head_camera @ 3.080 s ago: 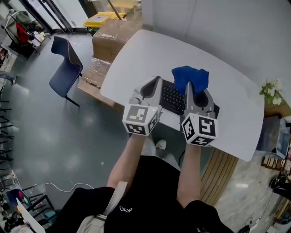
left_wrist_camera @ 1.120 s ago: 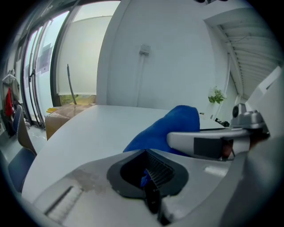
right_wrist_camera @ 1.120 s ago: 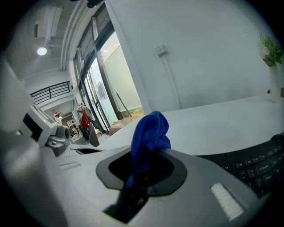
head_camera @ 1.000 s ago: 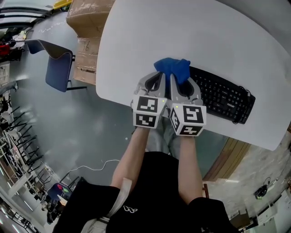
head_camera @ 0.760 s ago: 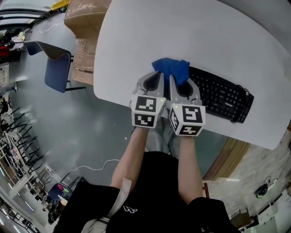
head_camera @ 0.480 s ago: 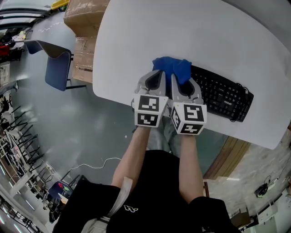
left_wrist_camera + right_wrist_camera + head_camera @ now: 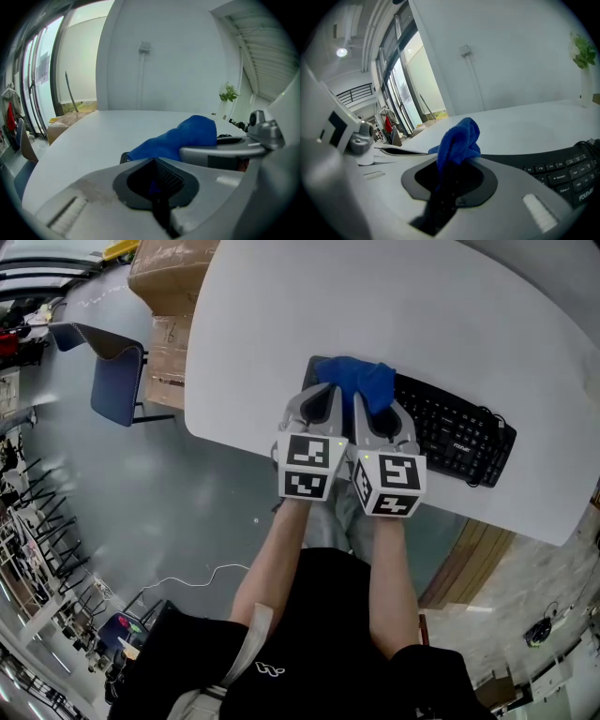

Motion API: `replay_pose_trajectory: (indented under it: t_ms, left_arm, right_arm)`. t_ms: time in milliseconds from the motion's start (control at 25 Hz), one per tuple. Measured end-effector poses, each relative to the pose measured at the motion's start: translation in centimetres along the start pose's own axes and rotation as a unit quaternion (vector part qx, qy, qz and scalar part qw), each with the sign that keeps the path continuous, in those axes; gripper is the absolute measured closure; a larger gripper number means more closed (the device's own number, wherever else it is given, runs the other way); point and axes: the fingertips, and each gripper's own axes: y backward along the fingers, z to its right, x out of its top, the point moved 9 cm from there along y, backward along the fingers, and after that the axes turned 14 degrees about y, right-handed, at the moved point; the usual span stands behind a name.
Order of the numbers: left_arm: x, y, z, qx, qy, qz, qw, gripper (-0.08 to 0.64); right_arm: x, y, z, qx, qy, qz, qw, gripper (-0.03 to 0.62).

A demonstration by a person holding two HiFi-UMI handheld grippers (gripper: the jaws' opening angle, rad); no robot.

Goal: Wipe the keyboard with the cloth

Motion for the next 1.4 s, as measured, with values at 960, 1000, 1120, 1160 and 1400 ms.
replay_pose_trajectory:
  t_ms: [960, 1000, 1120, 1160, 1400]
  left_arm:
    - [-0.9, -1.4, 5.0, -0.024, -0.019, -0.007, 0.9995, 0.563]
    - [-0.9, -1.5, 5.2, -0.026, -0.02, -0.008, 0.9994, 0.563]
    - [-1.0, -1.7, 5.7, -0.031, -0.024, -0.01, 0.9992, 0.563]
    - [-1.0, -1.7, 6.0, -0.032, -0.025, -0.011, 0.9991, 0.563]
    - [-1.2, -2.0, 7.1, -0.038, -0.031, -0.016, 0.9986, 0.563]
  right_arm:
    - [-1.4, 3.2, 3.8, -0.027, -0.003, -0.01, 1.0, 0.517]
    - [-1.4, 3.3, 4.0, -0.029, -0.003, -0.011, 1.0, 0.517]
    - [-1.6, 3.7, 4.4, -0.033, -0.004, -0.013, 0.999, 0.517]
    - [-1.6, 3.8, 4.6, -0.034, -0.005, -0.014, 0.999, 0.517]
    - [-1.9, 4.6, 5.4, -0.041, -0.006, -0.015, 0.999, 0.517]
